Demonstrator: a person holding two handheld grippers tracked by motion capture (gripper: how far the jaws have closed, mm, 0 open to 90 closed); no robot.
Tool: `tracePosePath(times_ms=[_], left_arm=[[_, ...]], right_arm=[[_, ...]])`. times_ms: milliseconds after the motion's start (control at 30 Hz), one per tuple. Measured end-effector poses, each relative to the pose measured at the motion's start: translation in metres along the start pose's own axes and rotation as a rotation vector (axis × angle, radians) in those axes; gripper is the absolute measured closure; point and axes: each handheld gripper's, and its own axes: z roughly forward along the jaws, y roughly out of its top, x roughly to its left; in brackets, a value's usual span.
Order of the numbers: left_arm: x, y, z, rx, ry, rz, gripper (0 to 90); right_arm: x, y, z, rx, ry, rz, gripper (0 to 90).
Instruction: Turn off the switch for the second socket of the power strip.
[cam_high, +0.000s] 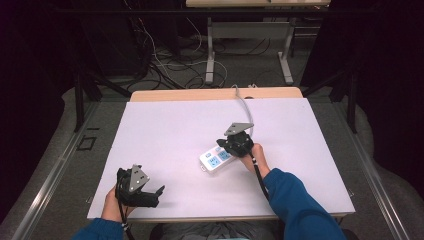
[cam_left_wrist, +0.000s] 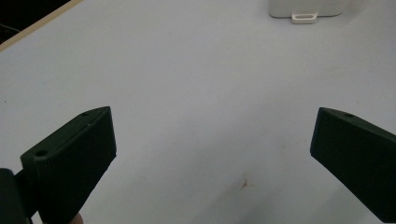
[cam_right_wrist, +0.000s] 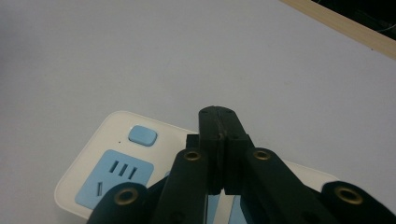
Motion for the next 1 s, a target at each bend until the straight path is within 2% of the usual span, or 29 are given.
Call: tracePosePath(times_ms=[133,167,200,300,333,600,633,767,833,900,1000], left_arm=[[0.0,0.0,-0.001,-0.004,0.003,-0.002,0.3],[0.0,0.0,-0.001,-0.005,0.005,-0.001,0.3],[0.0,0.0,-0.001,-0.005,0.004,-0.002,0.3],[0.0,0.0,0.0,-0.004,0.002,-0.005,0.3],[0.0,0.0,0.0,-0.005,0.003,-0.003,0.3],[0.0,0.0,-0.001,0.004,-0.002,0.001,0.3],[0.0,0.0,-0.001,0.004,-0.001,0.001,0.3],[0.0,0.0,0.0,0.002,0.0,0.001,0.4],[0.0,0.0,0.0,0.001,0.001,0.002,0.4],[-0.001,0.0,0.0,0.0,0.002,0.001,0.8],[-0.001,0.0,0.001,0.008,0.002,0.0,1.4]], right_arm=[[0.002,-0.002,0.004,0.008,-0.008,-0.001,90.0],[0.003,-0.002,0.005,0.028,-0.004,-0.003,90.0],[0.003,-0.003,0.007,0.016,-0.01,-0.006,90.0],[0.005,-0.004,0.01,0.021,-0.006,-0.012,90.0],[0.005,-0.004,0.009,0.044,-0.001,-0.016,90.0],[0.006,-0.007,0.015,0.047,-0.006,-0.033,90.0],[0.006,-0.007,0.015,0.064,-0.006,-0.026,90.0],[0.006,-0.009,0.015,0.047,-0.012,-0.014,90.0],[0.005,-0.009,0.015,0.054,-0.007,-0.028,90.0],[0.007,-0.01,0.015,0.037,-0.019,-0.005,90.0],[0.007,-0.011,0.014,0.048,-0.013,-0.004,90.0]])
